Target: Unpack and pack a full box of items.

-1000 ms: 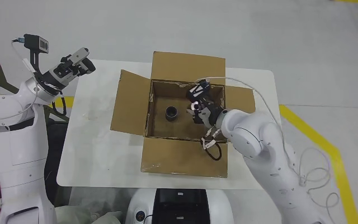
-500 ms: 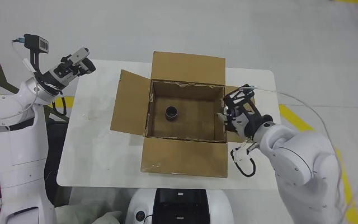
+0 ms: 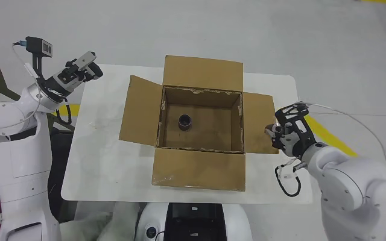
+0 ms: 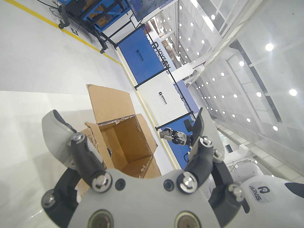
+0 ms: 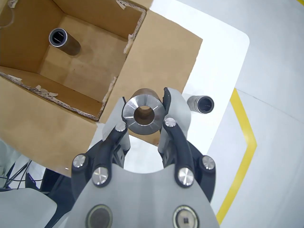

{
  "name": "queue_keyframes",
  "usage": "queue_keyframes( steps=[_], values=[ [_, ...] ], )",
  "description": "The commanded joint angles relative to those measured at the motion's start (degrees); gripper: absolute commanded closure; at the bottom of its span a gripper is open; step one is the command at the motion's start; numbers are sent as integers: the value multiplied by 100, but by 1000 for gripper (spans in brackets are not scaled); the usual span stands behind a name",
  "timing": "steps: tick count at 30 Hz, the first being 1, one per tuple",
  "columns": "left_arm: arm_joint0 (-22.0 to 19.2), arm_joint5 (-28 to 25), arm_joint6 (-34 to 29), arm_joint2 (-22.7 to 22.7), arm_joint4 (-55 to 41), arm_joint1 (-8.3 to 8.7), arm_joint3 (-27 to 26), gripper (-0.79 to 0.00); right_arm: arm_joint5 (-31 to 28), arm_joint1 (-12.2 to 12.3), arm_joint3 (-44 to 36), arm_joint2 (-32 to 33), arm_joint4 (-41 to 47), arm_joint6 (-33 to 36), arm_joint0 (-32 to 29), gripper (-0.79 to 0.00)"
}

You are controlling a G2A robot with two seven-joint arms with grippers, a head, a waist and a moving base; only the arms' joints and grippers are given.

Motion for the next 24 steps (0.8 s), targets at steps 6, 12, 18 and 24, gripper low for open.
queue_keyframes(
  steps=[6, 12, 18, 24],
  values=[
    [0, 0, 0, 0, 0, 0, 0, -785, -106, 52, 0, 360, 37, -144, -434, 0],
    [0, 0, 0, 0, 0, 0, 0, -785, -236, 91, 0, 743, -80, -419, -1019, 0],
    [0, 0, 0, 0, 0, 0, 0, -785, -300, 111, 0, 1149, -223, -814, -1633, 0],
    [0, 0, 0, 0, 0, 0, 0, -785, -298, 116, 0, 1387, -272, -1109, -2124, 0]
  ],
)
